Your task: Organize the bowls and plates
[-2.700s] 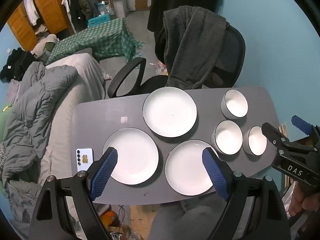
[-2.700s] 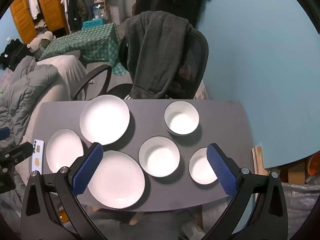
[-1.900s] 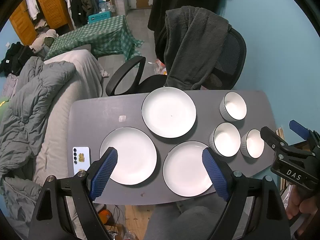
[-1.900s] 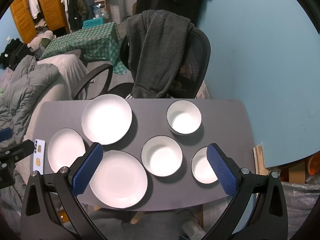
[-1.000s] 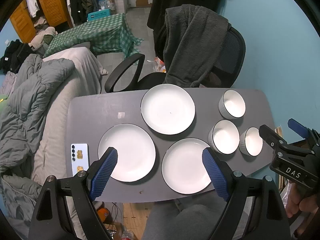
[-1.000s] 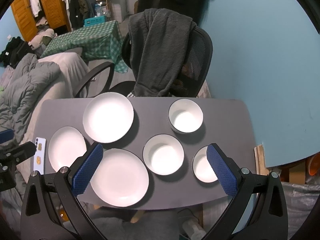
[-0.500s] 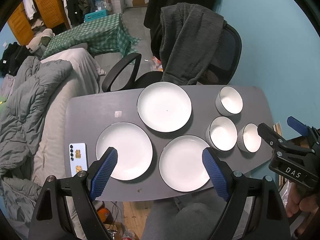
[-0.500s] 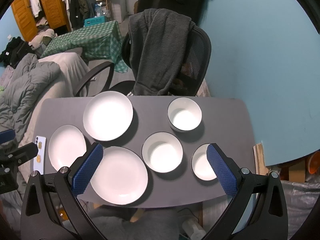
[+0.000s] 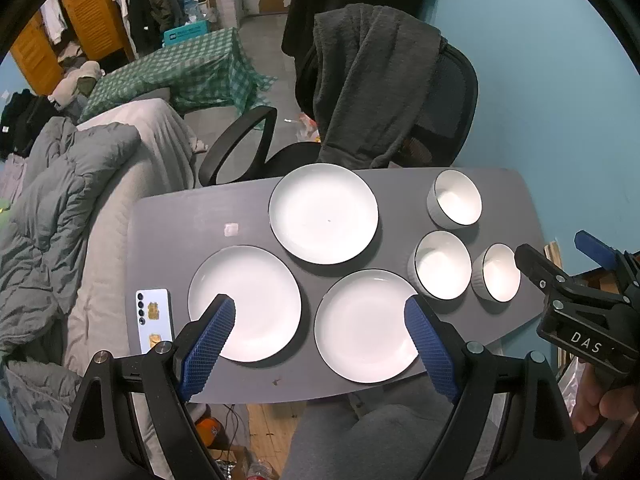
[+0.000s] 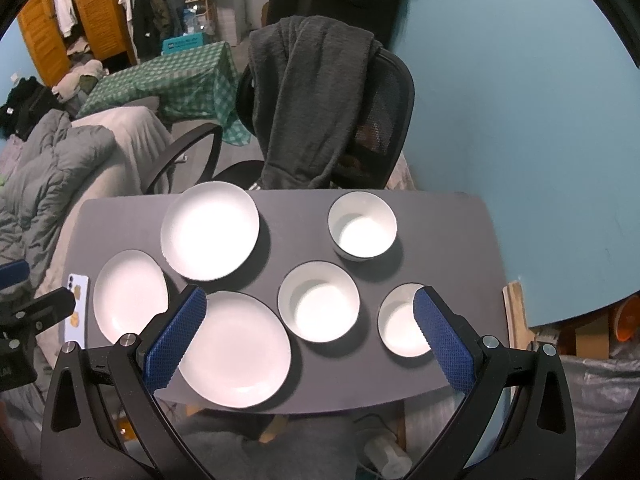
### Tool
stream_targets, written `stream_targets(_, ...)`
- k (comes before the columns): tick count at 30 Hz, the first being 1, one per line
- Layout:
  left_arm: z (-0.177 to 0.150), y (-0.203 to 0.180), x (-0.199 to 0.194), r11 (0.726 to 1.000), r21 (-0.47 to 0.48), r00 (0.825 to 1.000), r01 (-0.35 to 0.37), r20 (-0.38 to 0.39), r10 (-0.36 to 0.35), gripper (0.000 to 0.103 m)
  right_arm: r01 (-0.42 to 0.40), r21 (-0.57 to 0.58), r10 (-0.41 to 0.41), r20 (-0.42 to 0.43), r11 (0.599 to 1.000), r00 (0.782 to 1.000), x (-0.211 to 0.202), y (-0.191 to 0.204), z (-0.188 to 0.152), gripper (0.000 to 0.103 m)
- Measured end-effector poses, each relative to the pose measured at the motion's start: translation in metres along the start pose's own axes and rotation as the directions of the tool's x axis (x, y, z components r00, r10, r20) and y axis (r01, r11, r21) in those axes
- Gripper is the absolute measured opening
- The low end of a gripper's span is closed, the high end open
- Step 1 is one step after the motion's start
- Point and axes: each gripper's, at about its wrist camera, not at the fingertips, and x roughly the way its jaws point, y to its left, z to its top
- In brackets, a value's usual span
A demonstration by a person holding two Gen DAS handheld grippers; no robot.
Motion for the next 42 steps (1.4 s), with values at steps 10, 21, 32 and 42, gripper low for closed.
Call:
stream_targets(10,0.001,-0.001,0.000,1.000,0.013,1.000,0.000,0.004,-0.001,0.088,-0.002,-0.001,0.002,-0.001,1.000,1.000,0.000,0.000,0.003,0.102)
stream_targets(21,-0.001,-0.001,0.002,1.000,0.007,1.000,-0.004,-0.002,0.004,0.088,-0.004,-0.009,0.004,-0.002,1.000,1.000,-0.002,0.005,0.002,0.102)
stream_targets(32,-0.009,0.002,0.021,0.999,0.028,0.999,-0.027,-0.020,0.028,0.088,-0.036,-0.032,0.035,-0.028,0.999,0.999,0.013,0.005,-0.004,0.102)
stream_targets(42,-0.023,0.021,0.062,0.993,0.049,0.994,-0.103,-0.018,0.104,0.088,-0.056,-0.073,0.054,-0.039,0.996,0.998,0.039,-0.004,-0.013,0.102)
